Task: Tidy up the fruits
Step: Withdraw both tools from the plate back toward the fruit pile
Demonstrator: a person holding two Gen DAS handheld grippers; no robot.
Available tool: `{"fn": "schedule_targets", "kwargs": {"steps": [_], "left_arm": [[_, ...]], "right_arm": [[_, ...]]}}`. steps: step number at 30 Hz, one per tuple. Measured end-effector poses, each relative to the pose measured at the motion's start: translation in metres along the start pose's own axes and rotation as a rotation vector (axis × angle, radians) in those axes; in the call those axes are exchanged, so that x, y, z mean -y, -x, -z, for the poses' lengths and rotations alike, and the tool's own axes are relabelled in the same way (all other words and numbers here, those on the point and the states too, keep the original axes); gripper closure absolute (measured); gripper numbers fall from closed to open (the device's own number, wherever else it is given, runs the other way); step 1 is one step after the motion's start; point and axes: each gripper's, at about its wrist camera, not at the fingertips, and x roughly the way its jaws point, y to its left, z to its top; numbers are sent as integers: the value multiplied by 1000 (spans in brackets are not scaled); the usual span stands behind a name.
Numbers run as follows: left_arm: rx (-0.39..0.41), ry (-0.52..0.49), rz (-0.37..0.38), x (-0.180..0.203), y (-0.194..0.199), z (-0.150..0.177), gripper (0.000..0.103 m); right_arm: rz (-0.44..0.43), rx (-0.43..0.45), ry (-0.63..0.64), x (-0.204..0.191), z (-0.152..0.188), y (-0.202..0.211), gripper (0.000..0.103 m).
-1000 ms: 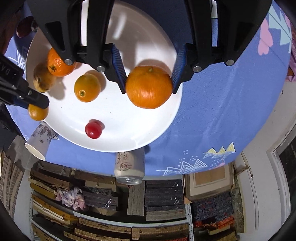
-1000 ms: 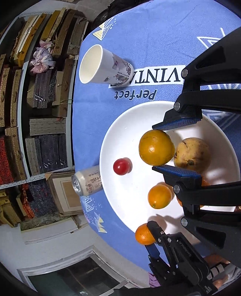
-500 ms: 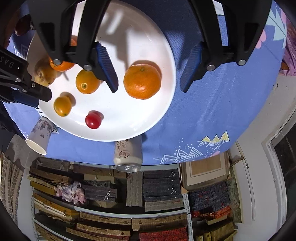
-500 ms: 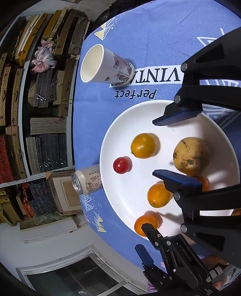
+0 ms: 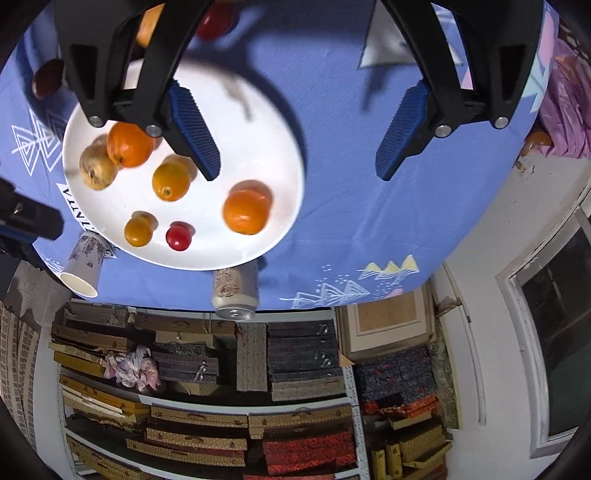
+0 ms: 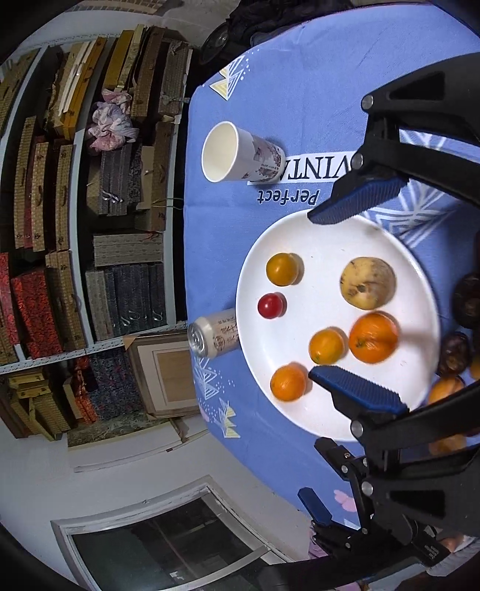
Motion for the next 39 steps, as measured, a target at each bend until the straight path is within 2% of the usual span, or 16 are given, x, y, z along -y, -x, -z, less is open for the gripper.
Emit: {"fn": "schedule_targets", "kwargs": {"steps": [3, 4, 8, 11, 13, 17, 22, 31, 35, 39], "left_arm": [[-9, 41, 6, -18, 19, 14, 16], [-12, 55, 4, -24, 25, 18, 16], [-46, 109, 54, -44, 47, 45, 11], [-89, 86, 55, -44, 56, 72, 11], [-100, 62, 56, -40, 63, 85, 11], [-79, -4, 73, -23, 81, 105, 8], [-29, -69, 77, -4, 90, 107, 7], [-62, -115, 73, 15, 71, 104, 7], [-107, -142, 32, 17, 52, 104, 4], [-125, -81, 51, -1, 54, 105, 4]], "right_arm": [[-10, 34, -3, 0, 18, 32, 17], [-11, 45, -11, 3, 26, 42, 12], [30, 87, -56, 24, 80, 78, 7], [83, 60, -118, 45, 119, 88, 6], [67, 31, -162, 56, 135, 92, 6], [65, 60, -196, 64, 139, 99, 4], [45, 62, -238, 68, 137, 99, 3], [23, 54, -298, 74, 139, 98, 3], [21, 34, -304, 74, 140, 93, 3], [24, 15, -317, 77, 142, 88, 3]]}}
